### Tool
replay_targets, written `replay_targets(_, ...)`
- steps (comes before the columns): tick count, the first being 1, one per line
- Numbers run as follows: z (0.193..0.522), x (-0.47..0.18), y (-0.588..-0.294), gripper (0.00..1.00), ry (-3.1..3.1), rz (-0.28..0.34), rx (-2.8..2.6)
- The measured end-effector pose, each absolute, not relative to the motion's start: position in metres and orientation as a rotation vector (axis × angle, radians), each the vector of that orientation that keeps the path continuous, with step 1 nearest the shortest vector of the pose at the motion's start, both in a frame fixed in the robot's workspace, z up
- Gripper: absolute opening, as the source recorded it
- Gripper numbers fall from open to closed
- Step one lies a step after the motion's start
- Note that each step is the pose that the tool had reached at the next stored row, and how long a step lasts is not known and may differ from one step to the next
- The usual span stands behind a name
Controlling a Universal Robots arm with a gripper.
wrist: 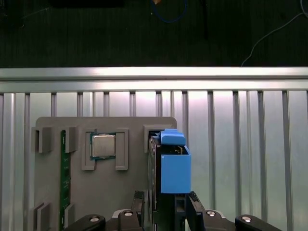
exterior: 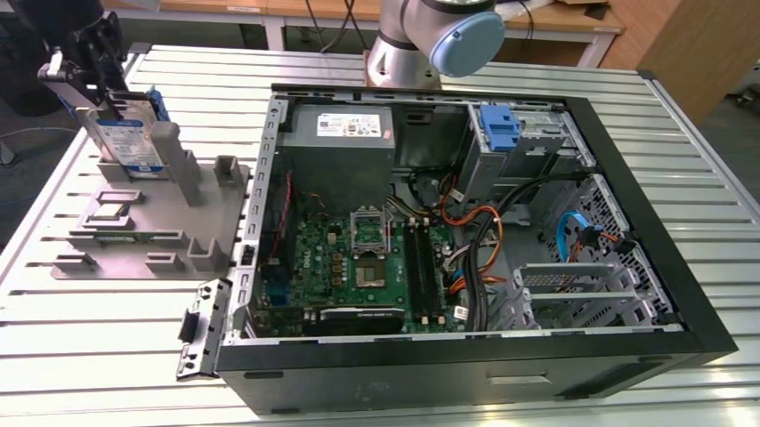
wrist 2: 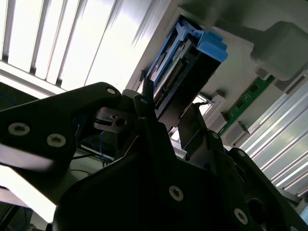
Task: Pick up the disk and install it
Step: 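Pick up the disk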
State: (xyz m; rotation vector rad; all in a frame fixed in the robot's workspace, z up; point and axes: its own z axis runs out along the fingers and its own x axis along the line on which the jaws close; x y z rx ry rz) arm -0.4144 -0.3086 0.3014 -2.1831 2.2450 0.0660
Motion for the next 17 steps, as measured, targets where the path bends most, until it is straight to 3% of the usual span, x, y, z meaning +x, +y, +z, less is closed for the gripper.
replay_targets(17, 0.3037, -0.4118, -0.3094, 0.47, 2.245, 0.067, -2.183)
